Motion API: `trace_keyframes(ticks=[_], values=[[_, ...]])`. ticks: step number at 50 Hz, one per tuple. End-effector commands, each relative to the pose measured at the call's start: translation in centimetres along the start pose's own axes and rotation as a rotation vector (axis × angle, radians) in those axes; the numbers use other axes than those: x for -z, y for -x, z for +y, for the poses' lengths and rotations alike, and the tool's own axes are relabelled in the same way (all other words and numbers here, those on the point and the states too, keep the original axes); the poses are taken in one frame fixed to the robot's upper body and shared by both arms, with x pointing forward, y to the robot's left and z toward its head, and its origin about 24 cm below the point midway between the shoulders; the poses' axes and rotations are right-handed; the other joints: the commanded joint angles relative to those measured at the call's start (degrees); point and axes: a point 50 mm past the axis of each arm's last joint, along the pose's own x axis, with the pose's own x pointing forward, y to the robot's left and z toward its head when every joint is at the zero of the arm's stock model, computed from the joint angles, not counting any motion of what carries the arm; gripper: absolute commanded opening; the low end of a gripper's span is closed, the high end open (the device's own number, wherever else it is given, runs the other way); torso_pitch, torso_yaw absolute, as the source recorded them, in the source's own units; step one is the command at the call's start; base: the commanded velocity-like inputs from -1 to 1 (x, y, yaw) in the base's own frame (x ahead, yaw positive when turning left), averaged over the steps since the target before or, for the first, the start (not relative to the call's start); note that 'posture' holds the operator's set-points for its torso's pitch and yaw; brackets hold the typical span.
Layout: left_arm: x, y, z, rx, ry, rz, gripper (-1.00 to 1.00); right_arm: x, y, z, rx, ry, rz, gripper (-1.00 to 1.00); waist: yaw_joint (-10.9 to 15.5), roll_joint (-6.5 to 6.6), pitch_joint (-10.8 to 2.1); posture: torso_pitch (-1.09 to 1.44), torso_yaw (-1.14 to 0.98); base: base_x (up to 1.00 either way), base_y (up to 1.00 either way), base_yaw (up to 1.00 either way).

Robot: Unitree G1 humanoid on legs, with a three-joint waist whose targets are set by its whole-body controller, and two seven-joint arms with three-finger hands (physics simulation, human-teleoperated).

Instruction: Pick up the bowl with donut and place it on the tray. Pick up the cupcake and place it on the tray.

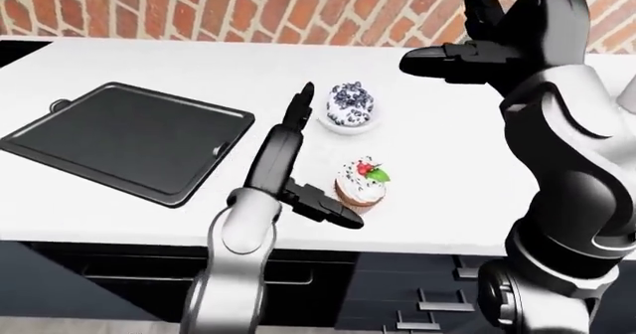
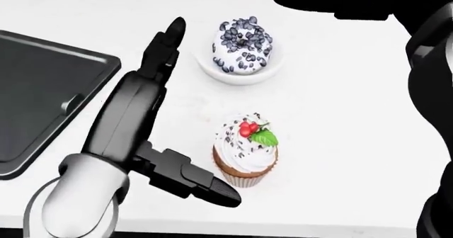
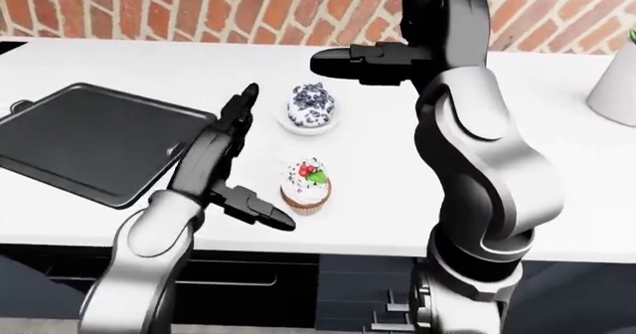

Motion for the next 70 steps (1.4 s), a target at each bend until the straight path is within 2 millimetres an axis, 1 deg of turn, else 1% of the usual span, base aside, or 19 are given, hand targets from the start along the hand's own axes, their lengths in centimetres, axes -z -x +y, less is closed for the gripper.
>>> trace_keyframes(ticks=[1,5,12,22,28,37,42,44,47,48,49,52,54,55,60,62,64,67,70], values=[[-1.5,0.2,0.5,-0.045,-0.058,-0.093,1.00,-1.3,0.1,0.1,-0.002,-0.010,-0.065,1.00,0.07,-0.11,-1.32,0.00,0.00,0.00,0.00,0.00],[-1.2,0.4,-0.5,-0.016,-0.098,-0.085,1.00,-1.1,0.1,0.1,-0.001,-0.013,-0.063,1.00,0.23,-0.60,-1.29,0.00,0.00,0.00,0.00,0.00],[-0.8,-0.3,-1.4,0.003,-0.145,-0.067,1.00,-0.9,0.1,0.1,0.000,-0.017,-0.062,1.00,0.62,-1.31,-1.28,0.00,0.00,0.00,0.00,0.00],[-1.5,-1.4,-3.3,0.046,-0.156,-0.076,1.00,-0.4,0.2,-0.1,0.006,-0.025,-0.057,1.00,0.82,-2.15,-1.46,0.00,0.00,0.00,0.00,0.00],[-0.3,-2.9,-3.5,0.023,-0.200,-0.045,1.00,-0.5,0.4,-0.1,0.006,-0.029,-0.060,1.00,0.76,-2.25,-1.56,0.00,0.00,0.00,0.00,0.00],[1.3,-3.5,-4.4,0.042,-0.239,-0.004,1.00,-0.1,0.5,-0.2,0.006,-0.033,-0.059,1.00,0.53,-2.18,-1.81,0.00,0.00,0.00,0.00,0.00],[1.3,-3.4,-4.6,0.053,-0.241,-0.003,0.33,0.0,0.5,-0.2,0.006,-0.035,-0.057,1.00,0.54,-2.12,-1.88,0.00,0.00,0.00,0.00,0.00],[1.2,-3.3,-4.7,0.060,-0.241,-0.005,0.12,-0.1,0.5,-0.2,0.007,-0.034,-0.057,1.00,0.59,-2.14,-1.85,0.00,0.00,0.00,0.00,0.00],[1.2,-3.3,-4.7,0.062,-0.239,-0.004,-0.02,0.1,0.4,-0.3,0.009,-0.034,-0.057,1.00,0.61,-2.23,-1.81,0.00,0.00,0.00,0.00,0.00],[1.1,-3.3,-4.7,0.063,-0.238,-0.005,-0.14,0.0,0.5,-0.4,0.009,-0.035,-0.057,1.00,0.58,-2.29,-1.83,0.00,0.00,0.00,0.00,0.00],[1.0,-3.2,-4.7,0.062,-0.235,-0.008,-0.33,0.1,0.5,-0.4,0.010,-0.035,-0.057,1.00,0.54,-2.30,-1.84,0.00,0.00,0.00,0.00,0.00],[1.0,-3.1,-4.7,0.061,-0.232,-0.009,-0.60,0.0,0.6,-0.3,0.010,-0.035,-0.056,1.00,0.38,-2.34,-1.90,0.00,0.00,0.00,0.00,0.00],[1.2,-3.1,-4.6,0.056,-0.226,-0.011,-0.92,-0.1,0.6,-0.2,0.010,-0.034,-0.056,1.00,0.33,-2.28,-1.93,0.00,0.00,0.00,0.00,0.00],[1.3,-3.0,-4.6,0.055,-0.225,-0.012,-1.00,-0.1,0.6,-0.3,0.010,-0.034,-0.056,1.00,0.34,-2.23,-1.97,0.00,0.00,0.00,0.00,0.00],[0.6,-1.5,-3.8,0.043,-0.183,-0.035,-1.00,0.2,0.2,-0.5,0.015,-0.026,-0.051,1.00,0.22,-1.95,-2.19,0.00,0.00,0.00,0.00,0.00],[0.2,-0.8,-3.2,0.035,-0.160,-0.046,-1.00,-0.4,-0.1,-0.6,0.019,-0.020,-0.056,1.00,0.13,-1.84,-2.25,0.00,0.00,0.00,0.00,0.00],[-0.8,-0.1,-2.1,0.007,-0.134,-0.068,-1.00,-1.1,-0.6,-0.5,0.018,-0.003,-0.063,1.00,0.16,-1.75,-2.23,0.00,0.00,0.00,0.00,0.00],[-2.2,0.7,-0.5,-0.029,-0.120,-0.092,-1.00,-1.0,-1.4,-0.3,0.011,0.015,-0.050,1.00,0.18,-1.53,-1.98,0.00,0.00,0.00,0.00,0.00],[-3.5,1.7,1.2,-0.068,-0.112,-0.118,-1.00,-0.3,-2.2,-0.1,0.004,0.041,-0.016,1.00,0.13,-1.43,-1.75,0.00,0.00,0.00,0.00,0.00]])
